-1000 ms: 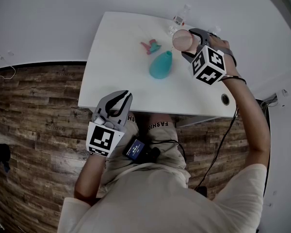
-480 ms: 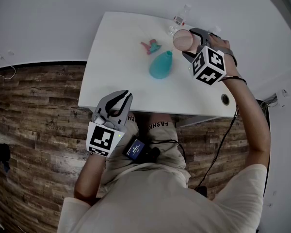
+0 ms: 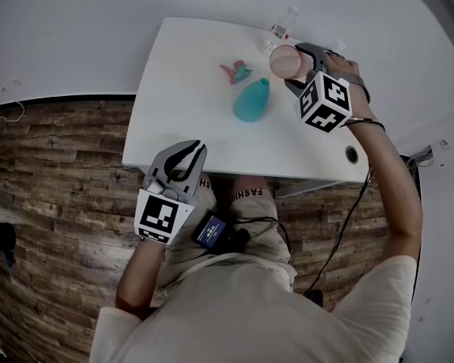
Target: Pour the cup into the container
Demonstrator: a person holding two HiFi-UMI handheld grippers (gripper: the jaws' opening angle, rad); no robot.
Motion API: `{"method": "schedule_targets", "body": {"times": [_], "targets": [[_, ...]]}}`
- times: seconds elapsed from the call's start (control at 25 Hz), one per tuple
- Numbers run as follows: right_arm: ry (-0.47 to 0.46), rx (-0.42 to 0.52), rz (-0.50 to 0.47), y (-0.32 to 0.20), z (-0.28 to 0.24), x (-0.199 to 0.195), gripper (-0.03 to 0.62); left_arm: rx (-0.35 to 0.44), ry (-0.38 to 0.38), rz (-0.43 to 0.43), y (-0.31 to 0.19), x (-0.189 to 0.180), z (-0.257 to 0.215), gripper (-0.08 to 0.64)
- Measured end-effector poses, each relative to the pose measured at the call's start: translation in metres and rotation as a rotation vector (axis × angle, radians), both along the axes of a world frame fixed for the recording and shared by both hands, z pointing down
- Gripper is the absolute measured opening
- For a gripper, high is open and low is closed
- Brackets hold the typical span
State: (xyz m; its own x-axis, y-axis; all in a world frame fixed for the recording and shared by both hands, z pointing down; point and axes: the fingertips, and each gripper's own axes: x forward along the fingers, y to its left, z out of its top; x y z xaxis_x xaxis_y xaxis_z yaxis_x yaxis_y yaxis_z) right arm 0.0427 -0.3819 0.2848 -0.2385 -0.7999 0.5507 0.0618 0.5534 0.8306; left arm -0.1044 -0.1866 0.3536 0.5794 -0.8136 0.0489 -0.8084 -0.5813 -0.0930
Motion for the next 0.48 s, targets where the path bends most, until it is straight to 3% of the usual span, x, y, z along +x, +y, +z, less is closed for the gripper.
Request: {"method": "schedule_targets", "body": {"times": [0.48], "targets": [[0.024, 0.02, -0.008, -0.0019, 0.0024, 0.0001, 0.357, -0.004, 0.001, -0.002, -0.0005, -0.0009, 0.0022, 0.026]]}}
